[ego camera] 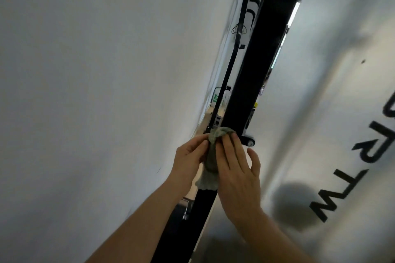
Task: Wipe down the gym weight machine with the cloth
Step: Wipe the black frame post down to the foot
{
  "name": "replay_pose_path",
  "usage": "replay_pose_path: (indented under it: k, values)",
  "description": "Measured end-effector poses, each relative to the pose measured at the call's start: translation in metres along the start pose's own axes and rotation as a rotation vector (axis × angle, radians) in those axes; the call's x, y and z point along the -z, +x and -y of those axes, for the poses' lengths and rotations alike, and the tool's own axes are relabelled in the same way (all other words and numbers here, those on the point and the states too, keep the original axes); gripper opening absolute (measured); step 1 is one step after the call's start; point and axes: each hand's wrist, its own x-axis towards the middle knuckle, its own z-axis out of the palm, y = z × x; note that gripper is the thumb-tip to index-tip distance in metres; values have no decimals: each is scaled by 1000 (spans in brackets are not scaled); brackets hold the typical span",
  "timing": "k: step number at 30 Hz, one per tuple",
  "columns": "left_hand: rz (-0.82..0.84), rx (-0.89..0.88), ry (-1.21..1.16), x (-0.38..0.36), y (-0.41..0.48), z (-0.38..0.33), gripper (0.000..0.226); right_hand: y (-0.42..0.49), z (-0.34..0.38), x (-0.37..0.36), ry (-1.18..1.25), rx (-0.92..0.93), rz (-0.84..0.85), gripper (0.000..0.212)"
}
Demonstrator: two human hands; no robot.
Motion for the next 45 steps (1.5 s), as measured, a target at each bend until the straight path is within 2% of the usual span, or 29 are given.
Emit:
replay_pose_path:
  k: [5, 9, 13, 16, 22, 33, 40, 45]
  values:
    - [12, 6, 39, -20, 13, -62, 28, 59, -22, 36, 13, -18, -36, 69]
    - [21, -31, 123, -36, 19, -107, 35, 101, -54, 64, 42, -54, -119, 50]
    - [19, -19, 143, -53, 29, -153, 40, 135, -80, 91, 52, -100, -120, 37]
    - [53, -27, 150, -66, 36, -193, 38, 154, -77, 106, 93, -206, -119, 41]
    - [82, -17, 167, -85, 51, -262, 32, 206, -109, 135, 63, -252, -136, 46]
    - [57, -26, 105, -141, 82, -392, 36, 317, -171, 206, 38, -220, -180, 48]
    - [51, -138, 139, -173, 103, -466, 37, 385, -201, 248, 21, -224, -197, 48]
    - [8, -246, 292, -191, 117, -509, 34, 429, -218, 273, -1, -235, -201, 46]
